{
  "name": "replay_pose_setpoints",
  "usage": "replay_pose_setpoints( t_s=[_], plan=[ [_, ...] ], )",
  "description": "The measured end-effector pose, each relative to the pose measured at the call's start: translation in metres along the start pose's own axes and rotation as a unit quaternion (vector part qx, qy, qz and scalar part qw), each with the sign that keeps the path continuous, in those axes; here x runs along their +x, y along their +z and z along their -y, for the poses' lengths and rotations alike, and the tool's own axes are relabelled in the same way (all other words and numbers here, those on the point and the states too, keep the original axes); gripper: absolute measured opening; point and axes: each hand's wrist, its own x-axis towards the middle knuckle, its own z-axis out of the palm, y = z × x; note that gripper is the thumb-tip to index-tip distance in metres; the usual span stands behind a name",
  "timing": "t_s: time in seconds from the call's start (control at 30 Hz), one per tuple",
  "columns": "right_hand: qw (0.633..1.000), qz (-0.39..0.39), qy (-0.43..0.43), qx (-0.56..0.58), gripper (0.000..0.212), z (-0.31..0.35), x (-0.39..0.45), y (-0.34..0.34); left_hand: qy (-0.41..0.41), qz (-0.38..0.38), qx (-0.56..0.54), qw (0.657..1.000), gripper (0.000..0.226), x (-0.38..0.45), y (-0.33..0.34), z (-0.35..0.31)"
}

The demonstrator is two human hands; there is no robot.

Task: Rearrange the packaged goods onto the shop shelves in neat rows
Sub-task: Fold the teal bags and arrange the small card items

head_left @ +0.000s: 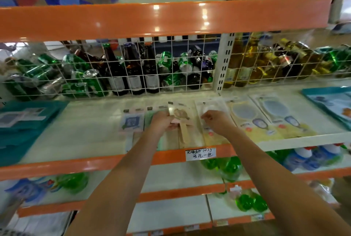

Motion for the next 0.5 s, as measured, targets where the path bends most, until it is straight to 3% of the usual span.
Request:
replay_pose_setpoints(
  t_s=[0.1, 0.23, 0.5],
  plan=[
    [1.000, 0.020, 0.014, 0.014, 0.026, 0.001, 0.005, 0.005, 0.063, -0.027, 0.159, 0.985, 0.022, 0.005, 0.002, 0.004],
    [0.999, 0.036, 0.009, 0.002, 0.029, 0.004, 0.008, 0.009, 0.139, -0.057, 0.394, 0.907, 0.024, 0.000, 0.002, 0.002],
    [0.999, 0.035, -0.002, -0.019, 0.027, 0.004, 0.010, 0.017, 0.158, -0.060, 0.514, 0.841, 0.021, -0.001, 0.008, 0.000]
  ],
)
